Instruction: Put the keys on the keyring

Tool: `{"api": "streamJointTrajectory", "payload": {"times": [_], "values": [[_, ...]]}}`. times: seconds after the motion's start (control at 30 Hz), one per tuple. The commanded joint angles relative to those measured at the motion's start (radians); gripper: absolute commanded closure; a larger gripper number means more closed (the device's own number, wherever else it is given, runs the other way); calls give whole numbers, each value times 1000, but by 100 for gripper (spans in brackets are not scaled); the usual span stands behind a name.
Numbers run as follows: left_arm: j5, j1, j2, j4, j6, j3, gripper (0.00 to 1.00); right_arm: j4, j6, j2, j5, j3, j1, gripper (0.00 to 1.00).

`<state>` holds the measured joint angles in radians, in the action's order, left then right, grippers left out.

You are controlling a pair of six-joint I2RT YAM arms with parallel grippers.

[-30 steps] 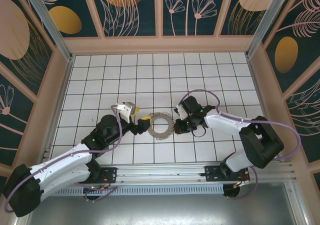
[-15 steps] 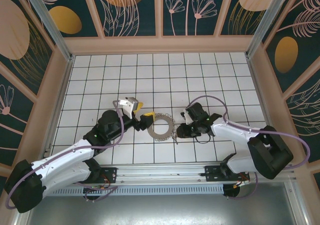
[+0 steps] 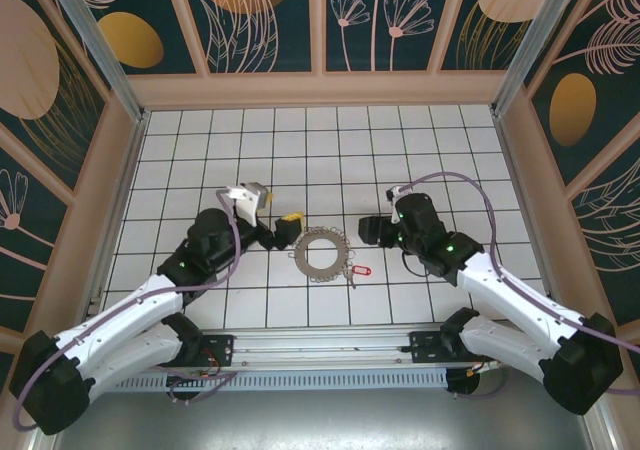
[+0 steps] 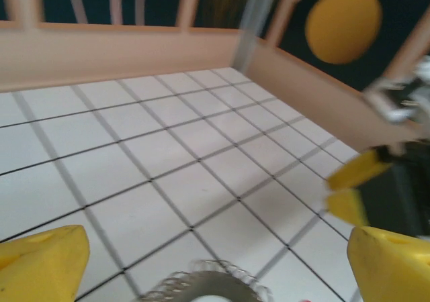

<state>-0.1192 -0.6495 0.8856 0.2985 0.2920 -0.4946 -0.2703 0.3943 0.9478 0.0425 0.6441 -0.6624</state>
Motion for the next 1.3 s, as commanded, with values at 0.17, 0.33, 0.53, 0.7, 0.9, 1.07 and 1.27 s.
{"api": "streamJointTrajectory", "payload": {"times": [0.17,0.33,0.53,0.7,0.9,1.07,1.27], "values": [[250,210,154,-254,18,-138,2,345,-225,-111,293,-103,106,1],[580,229,162,-159,31,-97,1,534,-249,-92,276,-226,418,1],[763,266,133,151,-82,27,1,942,-183,-8,-4,-438,728,1],[781,314,253,317,-178,62,2,1281,-295,154,-49,-545,728,1],[695,394,401,612,-222,161,2,1614,-308,359,-60,-577,731,1],[638,444,499,805,-261,231,1,1789,-344,558,-82,-561,729,1],[458,571,590,977,-221,272,1,1811,-353,616,-37,-537,710,1]]}}
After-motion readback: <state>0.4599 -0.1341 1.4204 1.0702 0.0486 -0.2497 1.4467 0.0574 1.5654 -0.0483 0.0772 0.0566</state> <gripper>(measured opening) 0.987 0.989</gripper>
